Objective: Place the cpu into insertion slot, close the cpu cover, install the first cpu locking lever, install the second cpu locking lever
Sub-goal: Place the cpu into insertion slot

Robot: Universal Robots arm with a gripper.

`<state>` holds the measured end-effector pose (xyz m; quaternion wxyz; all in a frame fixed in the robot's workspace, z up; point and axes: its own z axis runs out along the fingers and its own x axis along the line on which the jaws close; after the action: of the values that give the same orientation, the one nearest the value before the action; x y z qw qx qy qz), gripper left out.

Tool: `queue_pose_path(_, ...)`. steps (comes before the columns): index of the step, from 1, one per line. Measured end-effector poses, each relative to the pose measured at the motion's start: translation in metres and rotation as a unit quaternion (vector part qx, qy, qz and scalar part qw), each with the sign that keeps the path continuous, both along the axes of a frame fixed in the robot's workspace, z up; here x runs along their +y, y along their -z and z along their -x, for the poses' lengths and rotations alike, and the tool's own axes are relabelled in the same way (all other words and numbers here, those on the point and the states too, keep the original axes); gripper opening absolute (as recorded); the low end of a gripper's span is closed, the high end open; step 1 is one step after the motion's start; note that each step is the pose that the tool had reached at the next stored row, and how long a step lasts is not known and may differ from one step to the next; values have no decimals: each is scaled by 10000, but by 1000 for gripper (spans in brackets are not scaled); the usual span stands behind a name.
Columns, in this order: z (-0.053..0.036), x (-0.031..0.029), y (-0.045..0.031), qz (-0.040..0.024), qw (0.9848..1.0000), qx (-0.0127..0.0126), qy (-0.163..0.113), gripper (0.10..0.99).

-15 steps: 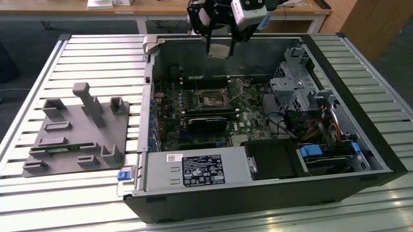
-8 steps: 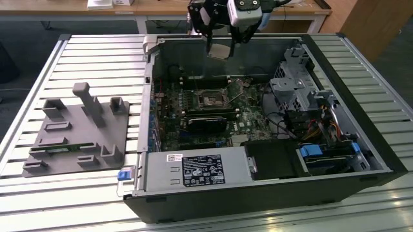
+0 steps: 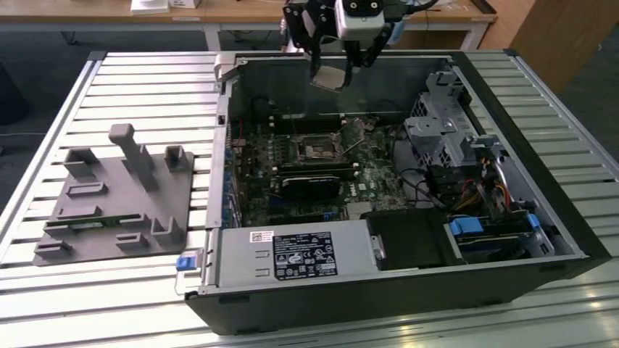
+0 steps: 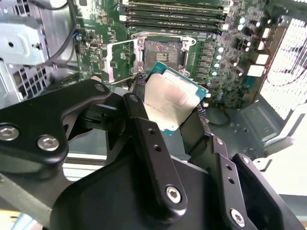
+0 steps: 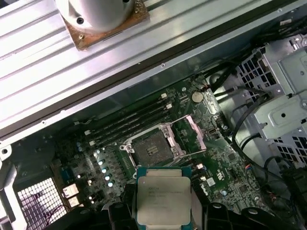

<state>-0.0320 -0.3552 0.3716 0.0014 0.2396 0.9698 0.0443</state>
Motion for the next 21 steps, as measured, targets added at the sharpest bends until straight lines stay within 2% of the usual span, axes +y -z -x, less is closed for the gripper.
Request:
queue_pose_path(5,0,0,4,0,9995,0,327,541)
queue_pose_path(9,2,0,8,0,9983,0,586,541)
queue_pose_path(18,28,1,14,1,9940,0,1098,541)
queue_pose_path(21,34,1,20,1,9918,0,1276,541)
